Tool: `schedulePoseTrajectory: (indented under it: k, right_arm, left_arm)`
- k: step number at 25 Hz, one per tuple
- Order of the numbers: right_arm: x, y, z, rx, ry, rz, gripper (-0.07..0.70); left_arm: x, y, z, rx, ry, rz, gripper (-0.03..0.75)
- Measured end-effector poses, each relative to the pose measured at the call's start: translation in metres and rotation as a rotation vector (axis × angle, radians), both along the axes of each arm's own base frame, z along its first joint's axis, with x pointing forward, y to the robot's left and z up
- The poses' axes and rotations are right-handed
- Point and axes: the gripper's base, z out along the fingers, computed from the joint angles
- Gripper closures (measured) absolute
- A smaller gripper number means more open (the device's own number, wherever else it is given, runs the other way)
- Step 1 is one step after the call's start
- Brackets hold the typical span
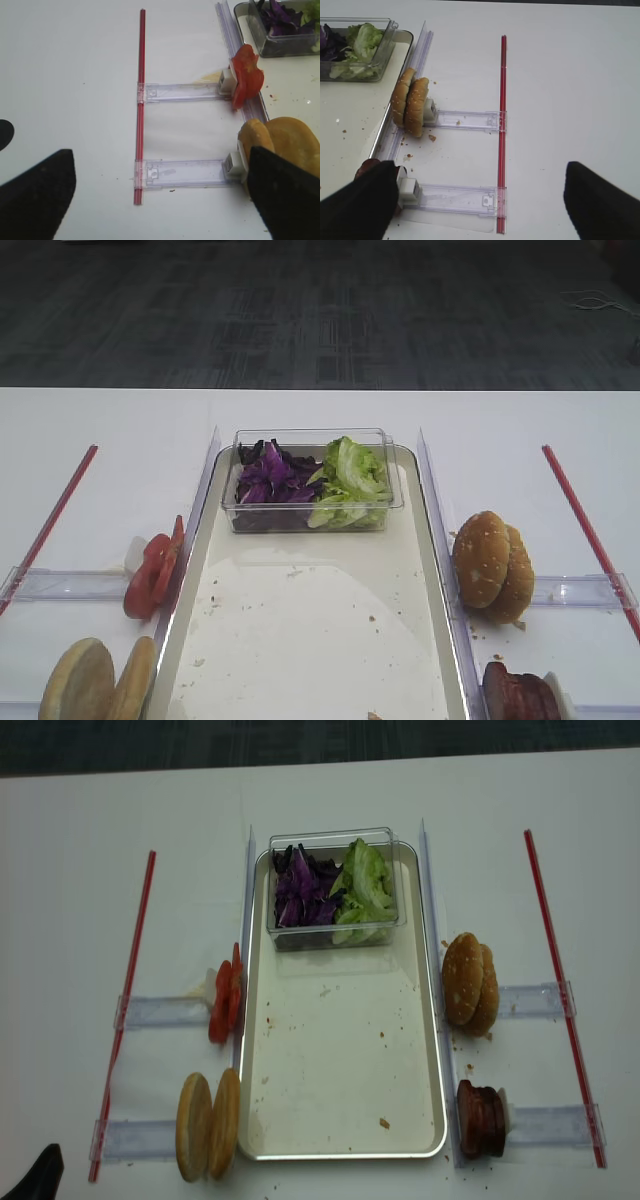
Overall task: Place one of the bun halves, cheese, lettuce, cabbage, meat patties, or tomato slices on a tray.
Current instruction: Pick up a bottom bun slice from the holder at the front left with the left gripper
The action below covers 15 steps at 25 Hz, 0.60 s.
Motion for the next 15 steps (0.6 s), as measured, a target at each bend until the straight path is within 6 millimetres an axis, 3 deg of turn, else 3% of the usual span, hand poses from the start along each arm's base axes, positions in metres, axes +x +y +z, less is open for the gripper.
schedulePoseTrajectory:
  k: [15]
  right_arm:
    - [0.0000,0.0000,0.0000,0.000,0.000,0.000,-0.029]
  left_arm:
    - [0.0000,0.0000,0.0000,0.000,0.000,0.000,0.041]
